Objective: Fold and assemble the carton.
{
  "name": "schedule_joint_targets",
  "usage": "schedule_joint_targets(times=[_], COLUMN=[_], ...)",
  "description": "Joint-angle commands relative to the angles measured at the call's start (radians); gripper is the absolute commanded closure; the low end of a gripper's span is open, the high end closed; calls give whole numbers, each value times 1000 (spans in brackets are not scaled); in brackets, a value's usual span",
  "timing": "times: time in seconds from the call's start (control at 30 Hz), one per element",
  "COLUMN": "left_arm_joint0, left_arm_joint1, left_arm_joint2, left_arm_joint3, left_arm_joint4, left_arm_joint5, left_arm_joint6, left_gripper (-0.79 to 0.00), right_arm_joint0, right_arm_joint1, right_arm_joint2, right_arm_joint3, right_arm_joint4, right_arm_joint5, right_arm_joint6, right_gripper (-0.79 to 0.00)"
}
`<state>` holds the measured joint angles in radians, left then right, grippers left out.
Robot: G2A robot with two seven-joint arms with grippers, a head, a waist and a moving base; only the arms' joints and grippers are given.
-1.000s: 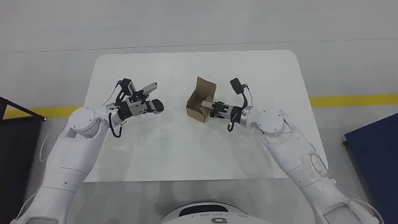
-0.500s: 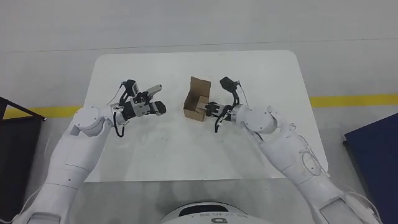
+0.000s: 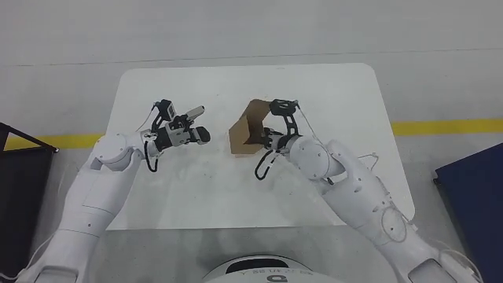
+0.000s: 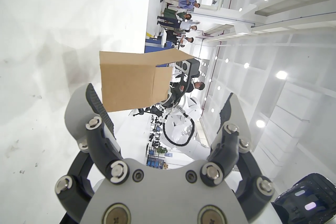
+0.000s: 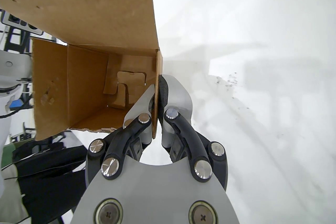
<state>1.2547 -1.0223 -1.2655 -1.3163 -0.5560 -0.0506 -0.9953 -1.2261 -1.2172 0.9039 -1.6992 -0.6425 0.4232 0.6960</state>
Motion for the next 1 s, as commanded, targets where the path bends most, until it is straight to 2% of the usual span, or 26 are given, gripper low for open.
schedule_joint_targets(times=[0.0, 0.1, 0.2, 0.37, 0.4, 0.5, 0.53, 0.6, 0.63, 0.7, 0.73, 0.77, 0.8, 0.83, 0.9, 0.93, 0.97], left_arm_joint0=[2, 4, 3, 2, 2, 2, 2, 5, 10, 12, 12, 10, 6, 2, -7, -10, -14], left_arm_joint1=[-1, -2, -5, -6, -6, -6, -6, -6, -7, -7, -7, -6, -6, -6, -7, -8, -9], left_arm_joint2=[3, 10, 26, 30, 30, 30, 30, 33, 40, 55, 63, 71, 80, 90, 113, 126, 137], left_arm_joint3=[-1, -2, 4, 5, 5, 5, 5, -1, -13, -36, -46, -53, -59, -66, -82, -90, -99], left_arm_joint4=[3, 10, 29, 32, 32, 32, 32, 41, 64, 123, 156, 193, 235, 281, 363, 391, 410], left_arm_joint5=[-3, -6, -7, -8, -8, -8, -8, -10, -11, -17, -22, -25, -28, -33, -43, -45, -48], left_arm_joint6=[2, 6, 9, 12, 12, 12, 12, 24, 39, 60, 69, 79, 92, 105, 123, 126, 127], left_gripper=[-785, -785, -785, -785, -785, -785, -785, -785, -785, -785, -785, -785, -785, -785, -785, -785, -785], right_arm_joint0=[-7, -21, -41, -65, -69, -83, -92, -115, -128, -152, -165, -176, -186, -195, -216, -229, -238], right_arm_joint1=[5, 11, 16, 19, 18, 18, 18, 20, 22, 25, 26, 27, 29, 30, 32, 33, 35], right_arm_joint2=[-7, -24, -28, -10, -2, 27, 42, 75, 93, 132, 153, 171, 190, 210, 251, 274, 298], right_arm_joint3=[-18, -46, -82, -120, -121, -121, -124, -134, -139, -144, -145, -141, -138, -133, -122, -111, -97], right_arm_joint4=[-98, -228, -298, -279, -259, -200, -167, -114, -87, -41, -11, 17, 51, 86, 172, 236, 291], right_arm_joint5=[61, 144, 181, 164, 153, 124, 111, 82, 66, 39, 19, -7, -39, -72, -169, -224, -278], right_arm_joint6=[18, 59, 99, 153, 155, 147, 140, 125, 116, 90, 70, 57, 45, 32, 5, -1, -1], right_gripper=[0, 0, 0, 0, -256, -449, -542, -650, -677, -690, -659, -588, -560, -566, -597, -582, -529])
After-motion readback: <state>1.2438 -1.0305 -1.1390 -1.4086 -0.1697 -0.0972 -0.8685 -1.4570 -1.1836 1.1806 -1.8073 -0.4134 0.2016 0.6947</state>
